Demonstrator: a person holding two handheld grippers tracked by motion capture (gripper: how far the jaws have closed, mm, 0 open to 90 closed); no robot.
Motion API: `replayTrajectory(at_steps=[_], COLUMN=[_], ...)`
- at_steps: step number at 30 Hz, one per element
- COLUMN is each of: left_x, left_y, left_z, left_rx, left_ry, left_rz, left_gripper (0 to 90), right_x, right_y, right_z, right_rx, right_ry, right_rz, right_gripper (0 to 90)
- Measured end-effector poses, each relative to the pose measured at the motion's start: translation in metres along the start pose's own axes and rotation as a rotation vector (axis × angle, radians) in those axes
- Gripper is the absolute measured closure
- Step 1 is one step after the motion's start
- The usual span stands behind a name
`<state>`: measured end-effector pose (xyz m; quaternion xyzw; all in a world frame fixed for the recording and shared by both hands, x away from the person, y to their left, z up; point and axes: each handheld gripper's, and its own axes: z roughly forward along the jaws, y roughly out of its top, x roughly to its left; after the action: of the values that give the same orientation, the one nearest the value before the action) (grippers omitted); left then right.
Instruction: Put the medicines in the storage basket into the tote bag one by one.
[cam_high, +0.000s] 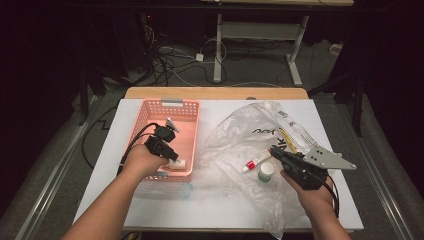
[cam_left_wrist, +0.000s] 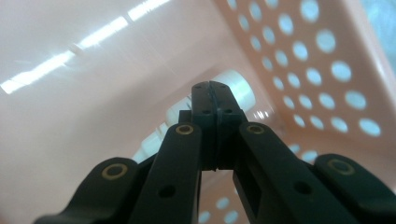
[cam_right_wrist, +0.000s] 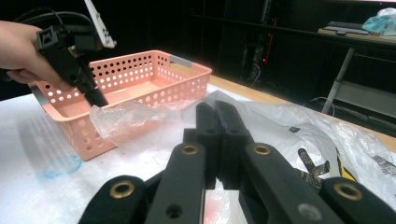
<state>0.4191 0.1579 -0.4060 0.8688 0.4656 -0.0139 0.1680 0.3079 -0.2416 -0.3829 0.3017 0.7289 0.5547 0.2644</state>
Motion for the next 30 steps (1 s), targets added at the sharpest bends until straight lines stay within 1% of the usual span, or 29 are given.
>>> replayTrajectory(at_steps=[1, 3, 4, 5, 6, 7, 9, 11, 12, 13, 14, 15, 16, 17, 19, 23, 25, 27, 28, 30], left_x=[0.001, 0.002, 0.002, 0.003, 0.004, 0.006, 0.008, 0.007, 0.007, 0.006, 0.006, 0.006, 0.006, 0.008, 0.010, 0.010, 0.010, 0.011, 0.012, 0.013], left_y=[0.001, 0.001, 0.002, 0.003, 0.003, 0.004, 0.006, 0.008, 0.009, 0.009, 0.010, 0.010, 0.011, 0.011, 0.012, 0.016, 0.019, 0.021, 0.022, 0.023], left_z=[-0.002, -0.005, -0.005, -0.006, -0.006, -0.006, -0.005, -0.002, 0.000, 0.002, 0.005, 0.007, 0.009, 0.011, 0.014, 0.021, 0.025, 0.029, 0.032, 0.037], left_rx=[-0.019, -0.041, -0.062, -0.084, -0.097, -0.116, -0.142, -0.157, -0.161, -0.158, -0.144, -0.132, -0.117, -0.101, -0.082, -0.030, -0.002, 0.046, 0.069, 0.108], left_ry=[0.010, 0.018, 0.028, 0.041, 0.041, 0.028, 0.026, 0.020, 0.016, 0.026, 0.026, 0.036, 0.038, 0.023, 0.011, 0.033, 0.034, 0.043, 0.040, 0.051], left_rz=[-0.001, 0.002, 0.011, 0.017, 0.014, 0.013, 0.012, 0.032, 0.044, 0.054, 0.070, 0.084, 0.084, 0.081, 0.093, 0.110, 0.118, 0.125, 0.124, 0.131], left_gripper=[88.1, 87.9, 86.8, 76.7, 75.4, 71.9, 58.3, 47.4, 44.4, 40.0, 34.2, 35.1, 35.1, 34.8, 30.4, 30.4, 30.4, 30.5, 30.7, 32.6], right_x=[0.000, 0.000, 0.000, 0.000, 0.000, 0.001, 0.001, 0.001, 0.001, 0.001, 0.001, 0.001, 0.001, 0.000, 0.001, 0.001, 0.001, 0.001, 0.001, 0.001], right_y=[0.000, 0.000, 0.000, 0.000, 0.000, 0.000, 0.000, 0.000, 0.000, 0.000, 0.000, 0.000, 0.000, 0.000, 0.000, 0.000, 0.000, 0.000, 0.000, -0.001], right_z=[0.000, 0.000, 0.000, 0.000, 0.001, 0.001, 0.001, 0.001, 0.000, 0.000, 0.000, 0.000, 0.000, 0.000, 0.000, 0.001, 0.001, 0.001, 0.001, 0.001], right_rx=[0.000, 0.000, 0.000, 0.001, 0.001, 0.003, 0.000, 0.001, 0.001, 0.001, 0.003, 0.003, 0.004, 0.003, 0.004, 0.003, 0.003, 0.004, 0.004, 0.004], right_ry=[0.000, 0.000, 0.001, 0.001, 0.003, 0.004, 0.001, 0.002, 0.002, 0.002, 0.004, 0.003, 0.005, 0.004, 0.005, 0.005, 0.005, 0.005, 0.005, 0.005], right_rz=[0.000, 0.001, 0.001, -0.001, -0.003, -0.001, -0.005, -0.006, -0.003, -0.002, 0.003, 0.003, 0.000, -0.002, 0.000, -0.001, -0.001, -0.001, 0.001, 0.000], right_gripper=[90.0, 90.0, 90.0, 90.0, 90.0, 90.0, 90.0, 90.0, 90.0, 90.0, 90.0, 90.0, 90.0, 90.0, 90.0, 90.0, 90.0, 90.0, 90.0, 90.0])
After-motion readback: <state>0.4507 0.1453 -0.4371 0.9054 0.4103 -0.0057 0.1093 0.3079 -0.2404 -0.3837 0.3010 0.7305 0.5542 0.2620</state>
